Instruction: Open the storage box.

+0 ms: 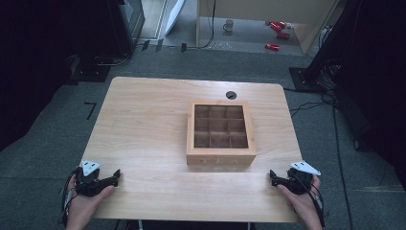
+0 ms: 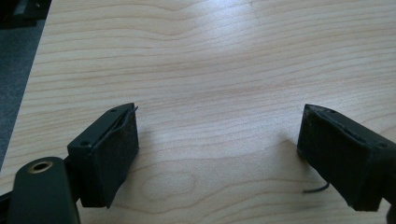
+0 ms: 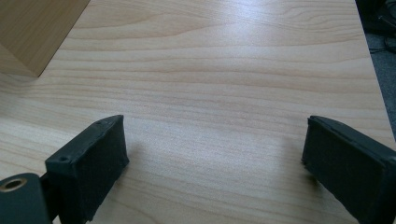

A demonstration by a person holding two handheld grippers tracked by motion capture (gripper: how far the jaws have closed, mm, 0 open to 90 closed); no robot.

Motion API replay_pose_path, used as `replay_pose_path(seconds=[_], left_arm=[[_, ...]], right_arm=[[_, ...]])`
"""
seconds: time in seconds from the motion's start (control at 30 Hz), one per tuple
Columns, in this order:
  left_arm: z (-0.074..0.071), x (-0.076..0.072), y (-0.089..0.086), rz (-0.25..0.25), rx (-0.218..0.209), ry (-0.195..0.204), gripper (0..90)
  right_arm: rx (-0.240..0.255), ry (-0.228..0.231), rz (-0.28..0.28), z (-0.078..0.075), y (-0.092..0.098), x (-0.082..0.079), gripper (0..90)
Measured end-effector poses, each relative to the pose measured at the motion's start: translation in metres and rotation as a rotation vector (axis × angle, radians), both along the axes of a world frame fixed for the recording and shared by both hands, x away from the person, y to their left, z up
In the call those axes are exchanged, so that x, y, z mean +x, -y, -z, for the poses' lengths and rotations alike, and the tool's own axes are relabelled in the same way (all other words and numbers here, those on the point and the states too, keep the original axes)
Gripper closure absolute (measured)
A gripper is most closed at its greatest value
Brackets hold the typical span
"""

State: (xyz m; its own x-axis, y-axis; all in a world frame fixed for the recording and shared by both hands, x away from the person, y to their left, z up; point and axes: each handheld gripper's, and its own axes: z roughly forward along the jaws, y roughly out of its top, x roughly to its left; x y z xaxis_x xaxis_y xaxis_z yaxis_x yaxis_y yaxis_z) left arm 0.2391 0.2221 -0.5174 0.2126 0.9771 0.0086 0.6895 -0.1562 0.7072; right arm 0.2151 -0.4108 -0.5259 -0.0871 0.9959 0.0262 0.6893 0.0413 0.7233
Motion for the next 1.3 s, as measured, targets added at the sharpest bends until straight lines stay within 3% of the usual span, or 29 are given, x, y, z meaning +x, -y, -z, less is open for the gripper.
replay_pose_path(seconds=[0.17, 0.3, 0.57, 0.97, 1.3], left_arm=[[-0.002, 0.001, 0.001, -0.007, 0.005, -0.011, 13.5], [-0.009, 0.002, 0.010, 0.001, -0.042, 0.012, 13.6], [-0.023, 0.006, 0.048, 0.096, -0.075, 0.058, 13.7], [-0.026, 0.013, 0.098, 0.229, -0.066, 0.047, 13.8], [-0.035, 0.024, 0.141, 0.325, -0.097, 0.054, 14.0]], right_arm=[[0.001, -0.002, 0.002, 0.000, 0.000, 0.000, 6.4], [0.001, -0.001, 0.002, 0.000, -0.001, 0.001, 6.4], [0.000, -0.002, 0.000, 0.000, -0.002, 0.003, 6.3], [-0.022, -0.004, -0.001, -0.002, -0.003, 0.002, 6.5], [-0.017, 0.015, -0.010, -0.010, -0.007, 0.002, 7.0]])
